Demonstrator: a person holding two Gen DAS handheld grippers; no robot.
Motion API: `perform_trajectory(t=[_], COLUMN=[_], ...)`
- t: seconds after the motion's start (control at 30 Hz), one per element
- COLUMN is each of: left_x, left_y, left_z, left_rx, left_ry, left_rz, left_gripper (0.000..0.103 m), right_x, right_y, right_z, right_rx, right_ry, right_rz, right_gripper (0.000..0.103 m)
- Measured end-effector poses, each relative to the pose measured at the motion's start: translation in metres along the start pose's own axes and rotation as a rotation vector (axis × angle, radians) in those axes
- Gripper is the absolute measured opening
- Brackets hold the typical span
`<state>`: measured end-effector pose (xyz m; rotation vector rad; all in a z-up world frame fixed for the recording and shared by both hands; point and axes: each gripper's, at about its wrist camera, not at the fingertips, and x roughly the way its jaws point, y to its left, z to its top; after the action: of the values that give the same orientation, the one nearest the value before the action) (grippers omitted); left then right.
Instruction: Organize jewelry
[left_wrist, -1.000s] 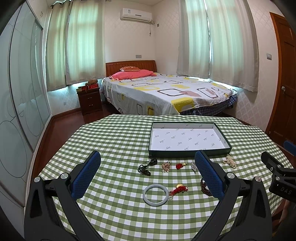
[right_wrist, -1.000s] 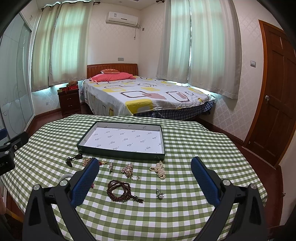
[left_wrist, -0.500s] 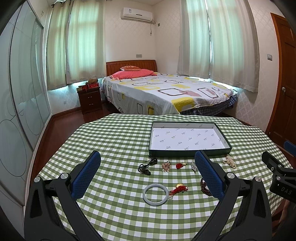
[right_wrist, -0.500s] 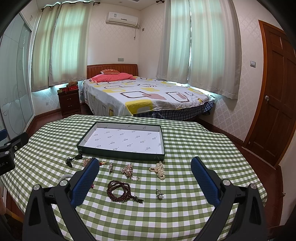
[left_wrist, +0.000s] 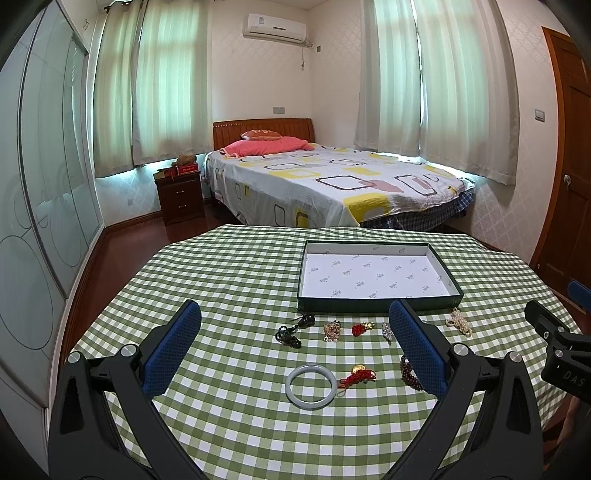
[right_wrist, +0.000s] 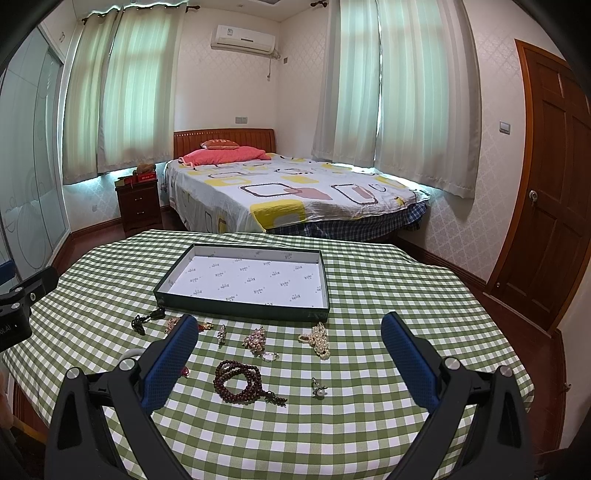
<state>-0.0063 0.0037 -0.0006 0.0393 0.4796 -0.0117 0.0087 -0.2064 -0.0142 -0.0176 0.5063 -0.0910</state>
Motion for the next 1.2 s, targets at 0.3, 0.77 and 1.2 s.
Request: perform_trajectory(t=[0.3, 0.77, 1.2], left_x=[0.002, 0.025, 0.093], left_y=[0.001, 0.007, 0.004], left_z=[0.000, -0.009, -0.058], left_rx=[-0.006, -0.019, -0.011], left_ry=[0.006, 0.046, 0.165], left_rz=[-0.002, 0.003, -0.033], left_gripper=[0.099, 0.099, 0.099], right_x=[-0.001, 0.023, 0.085], right_y=[-0.001, -0.005, -0.009], right_z=[0.003, -0.009, -0.058], right_rx=[0.001, 0.022, 0.027], right_ry=[0.000, 0.026, 0.117], right_rz=[0.002, 0.006, 0.026], right_gripper=[0.097, 0.097, 0.097])
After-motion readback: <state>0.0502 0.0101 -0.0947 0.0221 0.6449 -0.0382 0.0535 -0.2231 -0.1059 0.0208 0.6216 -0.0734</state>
